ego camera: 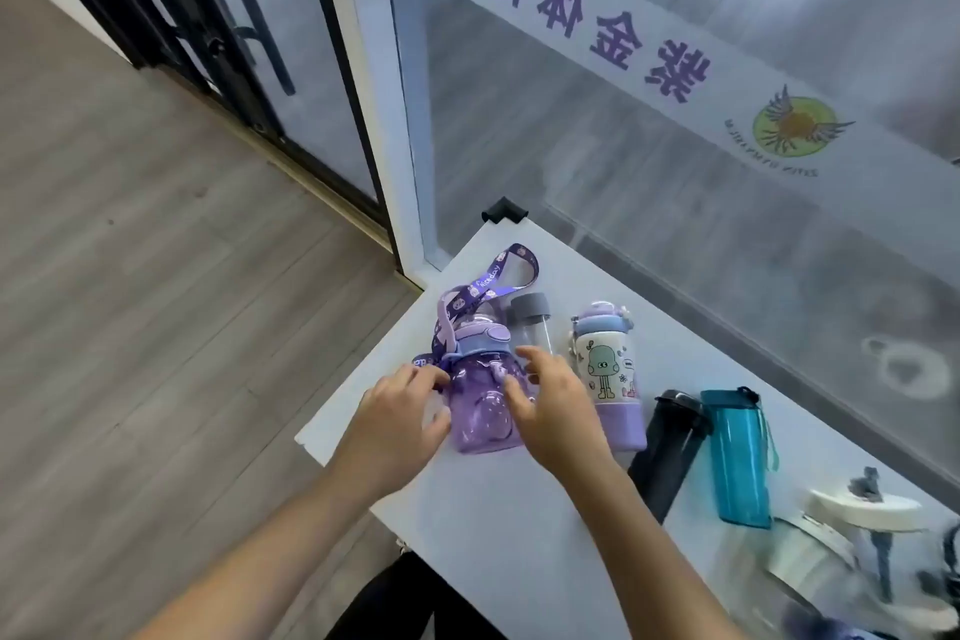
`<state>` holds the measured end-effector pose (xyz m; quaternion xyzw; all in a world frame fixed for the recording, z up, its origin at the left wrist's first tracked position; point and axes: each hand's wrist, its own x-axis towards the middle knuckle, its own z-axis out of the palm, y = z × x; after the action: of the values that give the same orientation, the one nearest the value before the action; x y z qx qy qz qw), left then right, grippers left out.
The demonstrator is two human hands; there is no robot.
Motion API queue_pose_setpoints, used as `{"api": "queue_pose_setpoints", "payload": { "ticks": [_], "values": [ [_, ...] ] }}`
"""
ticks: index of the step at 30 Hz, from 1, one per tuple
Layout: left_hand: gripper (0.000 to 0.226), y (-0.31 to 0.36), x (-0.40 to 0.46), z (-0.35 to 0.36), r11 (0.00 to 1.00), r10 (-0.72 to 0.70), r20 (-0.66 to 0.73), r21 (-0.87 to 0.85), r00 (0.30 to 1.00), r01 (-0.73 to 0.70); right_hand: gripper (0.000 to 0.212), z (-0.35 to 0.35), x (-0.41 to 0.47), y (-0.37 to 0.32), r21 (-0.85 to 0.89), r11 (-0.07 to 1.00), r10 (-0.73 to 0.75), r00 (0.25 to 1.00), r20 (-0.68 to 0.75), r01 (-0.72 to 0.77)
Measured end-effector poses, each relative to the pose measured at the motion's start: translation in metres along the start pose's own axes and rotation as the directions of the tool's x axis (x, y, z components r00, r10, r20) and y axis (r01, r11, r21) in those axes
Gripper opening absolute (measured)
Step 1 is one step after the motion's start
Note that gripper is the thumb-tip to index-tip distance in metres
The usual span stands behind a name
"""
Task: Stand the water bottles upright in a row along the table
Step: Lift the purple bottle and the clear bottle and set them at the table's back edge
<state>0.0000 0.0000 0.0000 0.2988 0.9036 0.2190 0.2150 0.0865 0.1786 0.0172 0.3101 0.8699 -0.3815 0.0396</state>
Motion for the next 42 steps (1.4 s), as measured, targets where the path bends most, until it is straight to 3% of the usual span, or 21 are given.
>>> {"api": "queue_pose_setpoints", "payload": {
  "ticks": [3,5,9,12,15,17,21,27,31,35,39,42],
  "values": [
    [0.039,-0.006,0.04,0.009,0.99,-0.101,0.045,-0.098,0.994,0.105,0.042,0.003,0.035,-0.003,-0.051,0.993,0.108,0.986,0.126,-0.102],
    [0.038,-0.008,0.064,0.013,0.983,-0.178,0.109,-0.023,0.978,0.182,0.047,0.007,0.055,-0.006,-0.081,0.981,0.191,0.963,0.19,-0.179],
    [0.039,-0.007,0.087,0.023,0.965,-0.233,0.092,0.144,0.968,0.218,0.049,0.019,0.079,-0.001,-0.025,0.959,0.277,0.919,0.281,-0.282],
    [0.03,0.001,0.096,0.026,0.924,-0.372,0.166,-0.034,0.913,0.382,0.042,0.025,0.087,0.004,0.092,0.926,0.322,0.895,0.308,-0.365],
    [0.029,0.007,0.1,0.029,0.769,-0.491,0.272,-0.311,0.828,0.558,0.03,0.031,0.088,0.006,0.203,0.884,0.347,0.882,0.32,-0.422],
    [0.035,0.006,0.101,0.029,0.665,-0.529,0.292,-0.442,0.797,0.603,0.026,0.034,0.086,0.006,0.272,0.869,0.333,0.896,0.295,-0.412],
    [0.048,0.004,0.102,0.024,0.589,-0.527,0.25,-0.582,0.812,0.561,0.03,0.03,0.076,-0.003,0.402,0.845,0.304,0.936,0.179,-0.352],
    [0.026,0.01,0.105,0.007,0.554,-0.471,0.052,-0.76,0.88,0.341,0.042,0.022,0.052,-0.016,0.64,0.738,0.301,0.953,-0.029,-0.214],
    [0.02,0.016,0.105,-0.005,0.511,-0.443,-0.006,-0.823,0.897,0.247,0.043,0.029,0.038,-0.02,0.697,0.699,0.285,0.956,-0.067,-0.16],
    [0.031,0.012,0.096,-0.004,0.452,-0.441,-0.024,-0.869,0.897,0.199,0.042,0.042,0.014,-0.015,0.674,0.731,0.234,0.967,-0.097,-0.109],
    [0.048,0.001,0.081,0.005,0.562,-0.385,-0.07,-0.808,0.92,0.174,0.042,0.05,-0.009,-0.009,0.611,0.789,0.161,0.981,-0.109,-0.062],
    [0.075,-0.005,0.074,0.008,0.674,-0.337,-0.088,-0.718,0.937,0.175,0.046,0.05,-0.012,-0.005,0.491,0.871,0.103,0.97,-0.22,0.019]
  ]
}}
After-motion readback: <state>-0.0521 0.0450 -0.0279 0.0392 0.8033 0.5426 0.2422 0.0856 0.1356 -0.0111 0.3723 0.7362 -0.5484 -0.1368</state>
